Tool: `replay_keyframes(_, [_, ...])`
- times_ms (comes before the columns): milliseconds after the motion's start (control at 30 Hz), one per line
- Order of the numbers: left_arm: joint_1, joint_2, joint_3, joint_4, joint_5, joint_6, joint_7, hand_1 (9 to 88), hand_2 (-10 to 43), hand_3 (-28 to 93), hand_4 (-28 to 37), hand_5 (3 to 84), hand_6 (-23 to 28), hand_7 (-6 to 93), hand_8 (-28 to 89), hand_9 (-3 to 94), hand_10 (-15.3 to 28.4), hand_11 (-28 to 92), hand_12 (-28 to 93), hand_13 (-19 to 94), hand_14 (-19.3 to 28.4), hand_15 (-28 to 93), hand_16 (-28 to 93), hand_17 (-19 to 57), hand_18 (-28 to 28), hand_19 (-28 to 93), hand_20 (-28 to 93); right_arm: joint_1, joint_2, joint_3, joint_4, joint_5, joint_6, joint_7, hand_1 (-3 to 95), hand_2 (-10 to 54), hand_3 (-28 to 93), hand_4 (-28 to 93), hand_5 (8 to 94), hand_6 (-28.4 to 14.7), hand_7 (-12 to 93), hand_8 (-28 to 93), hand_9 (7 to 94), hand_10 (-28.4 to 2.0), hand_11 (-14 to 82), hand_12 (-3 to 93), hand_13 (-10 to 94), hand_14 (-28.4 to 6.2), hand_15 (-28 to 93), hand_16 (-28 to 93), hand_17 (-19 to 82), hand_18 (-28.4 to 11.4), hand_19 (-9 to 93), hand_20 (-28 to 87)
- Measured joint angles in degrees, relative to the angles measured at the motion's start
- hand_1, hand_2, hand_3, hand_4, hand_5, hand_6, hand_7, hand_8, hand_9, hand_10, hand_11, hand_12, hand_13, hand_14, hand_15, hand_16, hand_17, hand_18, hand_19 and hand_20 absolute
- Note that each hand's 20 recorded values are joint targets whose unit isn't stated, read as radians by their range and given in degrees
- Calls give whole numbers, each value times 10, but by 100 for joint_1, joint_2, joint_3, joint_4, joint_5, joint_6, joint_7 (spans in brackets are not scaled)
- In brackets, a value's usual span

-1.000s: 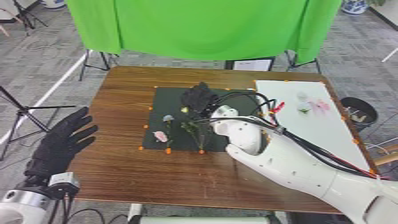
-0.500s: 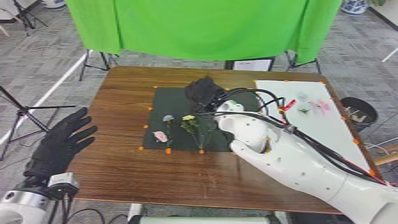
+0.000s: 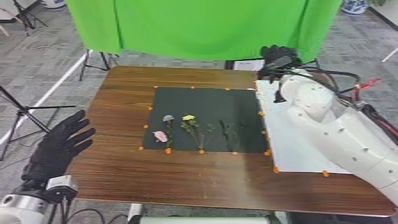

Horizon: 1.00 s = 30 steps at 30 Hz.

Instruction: Arrange flowers

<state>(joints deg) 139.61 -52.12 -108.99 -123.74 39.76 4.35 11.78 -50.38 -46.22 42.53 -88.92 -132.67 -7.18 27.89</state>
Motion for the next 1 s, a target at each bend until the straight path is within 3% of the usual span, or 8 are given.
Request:
replay_keyframes(267, [20, -33, -1, -13, 0, 0, 2, 234, -33, 683, -283, 257, 36, 191, -98, 201, 109, 182, 200, 163, 154, 254, 31, -121, 231, 378, 91, -539, 478, 682, 106, 38, -672, 584, 259, -95, 912, -274, 317, -61, 310, -129, 408, -141, 201, 226, 432, -104, 671, 187, 209, -213, 775, 549])
replay_keyframes(600, [82, -74, -72, -33, 2, 3, -11, 237, -28, 682, -283, 256, 35, 191, -98, 202, 109, 181, 199, 164, 155, 253, 30, -121, 231, 378, 91, -1270, 726, 970, 17, 140, -841, 578, 277, -95, 904, -282, 366, -47, 327, -140, 471, -128, 232, 218, 471, -90, 673, 216, 218, -214, 784, 558])
replay_keyframes(900, [74, -67, -75, -25, 1, -1, -18, 238, -26, 682, -283, 254, 36, 191, -98, 202, 110, 182, 199, 165, 154, 252, 30, -121, 231, 378, 90, -1380, 691, 963, 82, 143, -1193, 622, 289, -95, 904, -283, 382, -36, 344, -148, 501, -124, 246, 215, 504, -76, 672, 232, 232, -210, 795, 556])
replay_keyframes(1000, [68, -62, -71, -23, 1, -1, -18, 238, -26, 682, -283, 253, 35, 191, -98, 202, 109, 182, 200, 165, 154, 252, 30, -121, 231, 378, 91, -1350, 661, 894, 195, 140, -1158, 570, 321, -95, 895, -282, 422, -8, 382, -171, 573, -100, 274, 219, 570, -57, 653, 258, 253, -202, 806, 553])
